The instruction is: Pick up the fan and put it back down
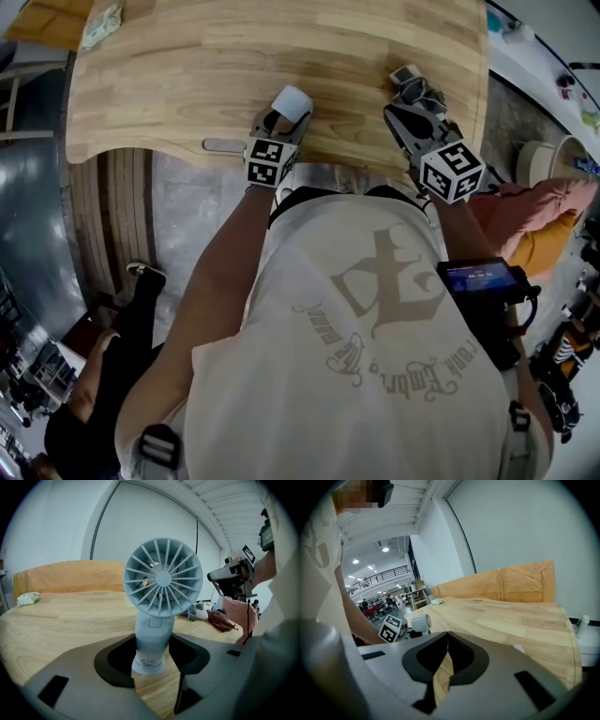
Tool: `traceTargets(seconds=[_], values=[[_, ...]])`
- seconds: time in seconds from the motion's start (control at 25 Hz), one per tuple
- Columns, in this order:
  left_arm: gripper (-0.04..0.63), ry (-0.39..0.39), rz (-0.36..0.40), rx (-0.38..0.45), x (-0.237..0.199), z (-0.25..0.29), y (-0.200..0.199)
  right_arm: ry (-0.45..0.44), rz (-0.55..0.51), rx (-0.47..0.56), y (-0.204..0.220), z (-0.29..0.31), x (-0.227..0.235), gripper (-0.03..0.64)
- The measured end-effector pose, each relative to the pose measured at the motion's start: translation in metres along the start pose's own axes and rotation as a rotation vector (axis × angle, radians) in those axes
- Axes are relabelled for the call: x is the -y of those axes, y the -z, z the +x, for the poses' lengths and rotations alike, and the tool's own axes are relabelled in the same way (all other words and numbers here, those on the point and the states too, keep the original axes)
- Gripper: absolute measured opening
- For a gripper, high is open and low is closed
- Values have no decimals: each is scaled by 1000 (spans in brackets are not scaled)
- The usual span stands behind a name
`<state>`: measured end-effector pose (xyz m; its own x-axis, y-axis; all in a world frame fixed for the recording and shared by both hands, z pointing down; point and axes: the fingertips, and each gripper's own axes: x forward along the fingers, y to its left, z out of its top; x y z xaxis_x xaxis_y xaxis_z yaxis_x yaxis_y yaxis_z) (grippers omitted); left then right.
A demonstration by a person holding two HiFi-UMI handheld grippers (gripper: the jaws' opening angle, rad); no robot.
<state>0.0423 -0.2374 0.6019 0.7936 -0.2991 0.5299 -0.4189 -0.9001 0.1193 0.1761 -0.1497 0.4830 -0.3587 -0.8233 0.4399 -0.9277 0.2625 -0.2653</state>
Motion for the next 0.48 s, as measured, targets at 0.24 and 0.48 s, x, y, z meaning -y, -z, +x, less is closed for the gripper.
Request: traceTargets(seconds=[0.24, 0.48], values=[[227, -21, 12, -15, -7, -11, 5, -2, 13, 2, 6, 6, 0, 15], [225, -46, 1, -1, 8, -18, 4, -24, -4, 3, 4, -5, 3, 15]])
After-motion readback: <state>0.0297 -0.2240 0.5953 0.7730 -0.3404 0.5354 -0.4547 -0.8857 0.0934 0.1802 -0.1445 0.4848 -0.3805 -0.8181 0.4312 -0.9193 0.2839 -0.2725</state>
